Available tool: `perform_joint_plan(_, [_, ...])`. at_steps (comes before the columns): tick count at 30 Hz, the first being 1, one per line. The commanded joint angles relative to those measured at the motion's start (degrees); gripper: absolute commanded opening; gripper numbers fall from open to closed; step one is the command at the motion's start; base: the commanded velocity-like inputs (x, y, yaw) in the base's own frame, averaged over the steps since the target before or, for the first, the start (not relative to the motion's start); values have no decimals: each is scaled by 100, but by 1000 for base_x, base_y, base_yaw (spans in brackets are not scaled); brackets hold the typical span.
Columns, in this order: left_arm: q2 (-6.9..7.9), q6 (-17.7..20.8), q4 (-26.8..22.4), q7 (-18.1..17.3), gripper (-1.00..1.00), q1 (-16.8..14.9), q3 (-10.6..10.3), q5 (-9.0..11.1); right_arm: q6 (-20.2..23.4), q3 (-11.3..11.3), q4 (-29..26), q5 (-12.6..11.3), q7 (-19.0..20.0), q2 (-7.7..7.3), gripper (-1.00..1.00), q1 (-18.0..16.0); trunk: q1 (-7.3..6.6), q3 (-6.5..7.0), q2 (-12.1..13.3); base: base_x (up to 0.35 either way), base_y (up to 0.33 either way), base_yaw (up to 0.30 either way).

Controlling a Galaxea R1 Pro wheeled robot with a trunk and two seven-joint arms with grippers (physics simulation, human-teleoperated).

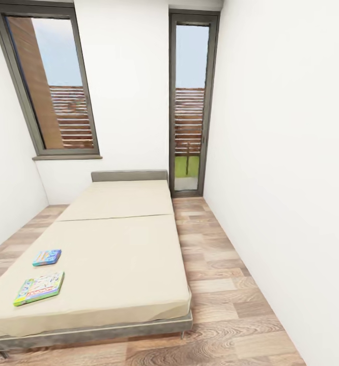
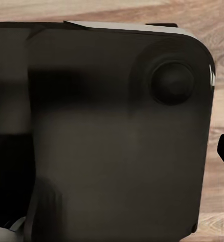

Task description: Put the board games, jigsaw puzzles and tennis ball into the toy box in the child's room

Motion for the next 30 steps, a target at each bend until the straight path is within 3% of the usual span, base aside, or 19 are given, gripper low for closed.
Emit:
perform_joint_plan(1, [0,-15,-2,-5,100,0,-4,-1,-15,0,-1,1,-4,-1,100,0,0,-4,-3,0,283,0])
perform_joint_plan(9, [5,-15,0,-5,100,0,-10,-1,-15,0,-1,0,-2,-4,100,0,0,-4,-3,36,282,45])
perform_joint_plan(16, [8,-22,-1,-5,100,0,-14,-1,-23,-1,-1,-5,-1,-5,100,0,0,-4,-3,165,235,215])
perform_joint_plan(30, [6,-146,0,-5,100,0,-28,-10,-16,-1,-1,-6,0,2,100,0,0,-4,-3,39,43,282])
